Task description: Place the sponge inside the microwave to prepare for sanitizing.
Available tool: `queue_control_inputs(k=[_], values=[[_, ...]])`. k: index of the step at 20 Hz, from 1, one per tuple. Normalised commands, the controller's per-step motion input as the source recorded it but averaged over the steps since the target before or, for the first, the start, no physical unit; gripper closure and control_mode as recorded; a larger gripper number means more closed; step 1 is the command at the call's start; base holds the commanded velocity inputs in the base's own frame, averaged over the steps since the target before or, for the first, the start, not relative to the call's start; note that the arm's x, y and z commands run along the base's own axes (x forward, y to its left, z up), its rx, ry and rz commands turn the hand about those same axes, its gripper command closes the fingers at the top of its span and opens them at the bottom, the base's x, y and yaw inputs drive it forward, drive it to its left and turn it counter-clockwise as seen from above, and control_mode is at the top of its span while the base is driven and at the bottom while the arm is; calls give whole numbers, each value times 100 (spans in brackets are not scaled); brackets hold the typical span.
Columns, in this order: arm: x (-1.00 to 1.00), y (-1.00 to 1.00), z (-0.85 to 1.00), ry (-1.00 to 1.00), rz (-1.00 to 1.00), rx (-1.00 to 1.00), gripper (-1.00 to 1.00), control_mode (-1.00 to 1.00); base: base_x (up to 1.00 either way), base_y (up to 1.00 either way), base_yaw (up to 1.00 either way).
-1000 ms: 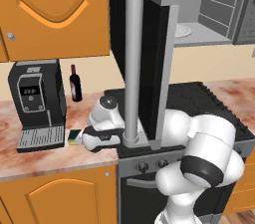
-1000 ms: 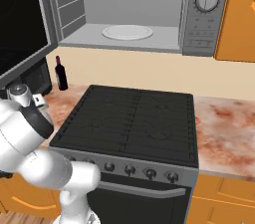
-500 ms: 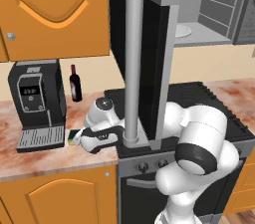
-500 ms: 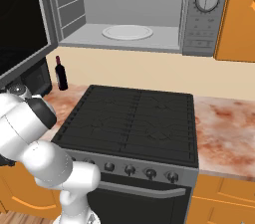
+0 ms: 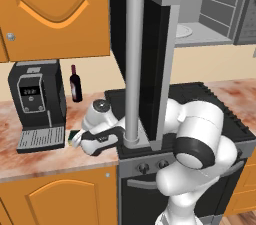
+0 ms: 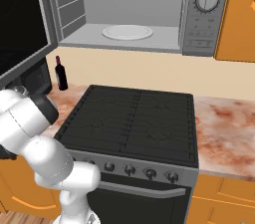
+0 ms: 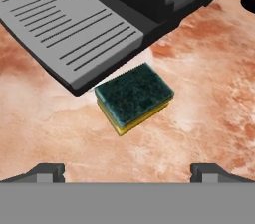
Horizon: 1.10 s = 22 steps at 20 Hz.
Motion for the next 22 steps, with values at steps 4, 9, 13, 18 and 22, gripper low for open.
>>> queue_control_inputs(k=[4, 9, 13, 18, 22], values=[[1, 7, -19, 0, -1, -2, -100, -100, 0, 0, 0], [4, 10, -6, 0, -3, -1, -100, -100, 0, 0, 0], [10, 12, 0, 0, -2, 0, -100, -100, 0, 0, 0], [18, 12, 0, 0, -3, 0, -100, -100, 0, 0, 0], [18, 13, -7, 0, -4, -1, -100, -100, 0, 0, 0]])
